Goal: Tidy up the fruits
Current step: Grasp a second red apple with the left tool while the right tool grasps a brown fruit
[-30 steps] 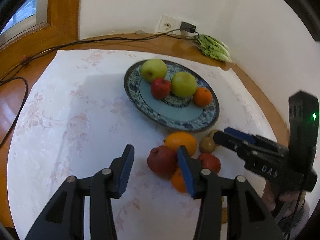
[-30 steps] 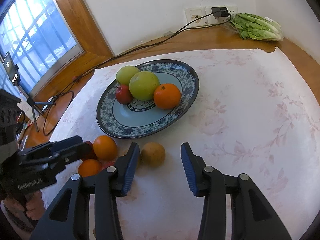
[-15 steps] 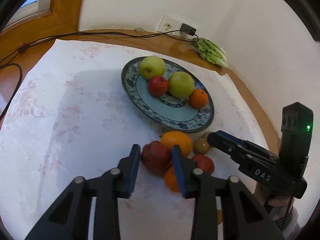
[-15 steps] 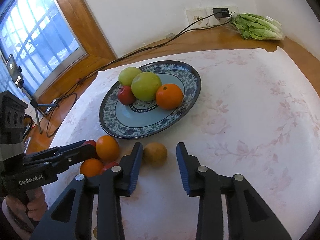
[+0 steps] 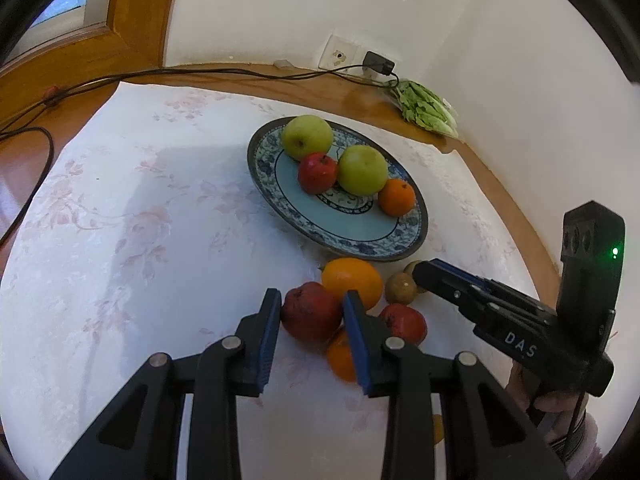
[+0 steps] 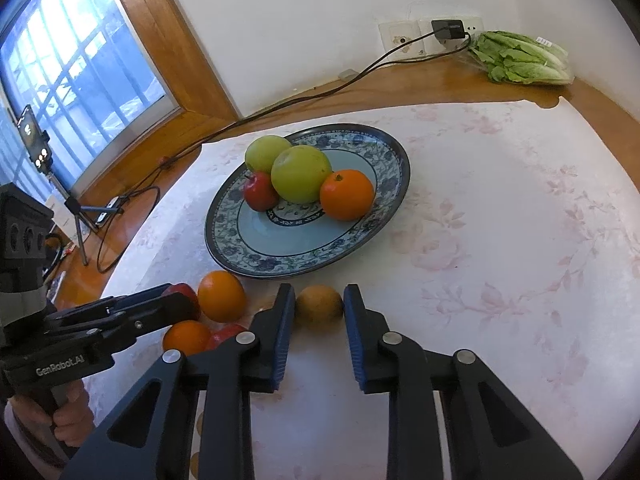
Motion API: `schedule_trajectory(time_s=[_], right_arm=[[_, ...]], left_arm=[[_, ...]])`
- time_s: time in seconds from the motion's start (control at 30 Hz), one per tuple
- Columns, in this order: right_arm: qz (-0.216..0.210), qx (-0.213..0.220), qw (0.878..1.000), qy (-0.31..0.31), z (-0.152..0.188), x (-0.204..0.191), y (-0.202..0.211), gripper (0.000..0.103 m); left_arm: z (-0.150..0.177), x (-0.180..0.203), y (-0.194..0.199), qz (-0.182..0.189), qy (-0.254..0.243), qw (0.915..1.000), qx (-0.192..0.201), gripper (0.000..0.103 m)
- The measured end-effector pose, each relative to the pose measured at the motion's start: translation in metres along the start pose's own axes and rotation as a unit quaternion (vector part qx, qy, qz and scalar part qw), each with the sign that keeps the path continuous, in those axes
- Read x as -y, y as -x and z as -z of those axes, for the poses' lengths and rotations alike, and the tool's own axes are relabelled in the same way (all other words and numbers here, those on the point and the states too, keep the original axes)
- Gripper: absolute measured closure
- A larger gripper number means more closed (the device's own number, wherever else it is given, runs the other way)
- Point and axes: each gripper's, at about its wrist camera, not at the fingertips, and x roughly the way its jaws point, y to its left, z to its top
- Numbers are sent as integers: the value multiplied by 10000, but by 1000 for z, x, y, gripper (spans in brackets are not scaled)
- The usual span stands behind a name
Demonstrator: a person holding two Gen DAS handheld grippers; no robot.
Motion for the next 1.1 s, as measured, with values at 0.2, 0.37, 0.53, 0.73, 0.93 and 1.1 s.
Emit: schedule_trajectory(time_s=[0.2,0.37,0.53,0.73,0.93,1.1], right_arm=[[64,-10,10000,-11,-1,-1,3,77],[110,45,9999,20,-3,-3,9,77],[95,45,9999,-12,-3,-3,11,77],[131,91,9999,-53,-3,-3,14,77],[134,167,9998,-44,-5,-5,19,77],[124,229,9997,-9,-6,-9,24,77]], left_arm=[[1,-3,5,-33,8,10000,35,70],[0,-4,12,-15,41,9999,138,70],[0,-5,16,-55,60,9997,214,70],[-2,-5,17,-66,86,9997,233,70],[-8,0,19,-86,17,9996,283,70],[-11,5,19,-65,-51,9995,303,70]])
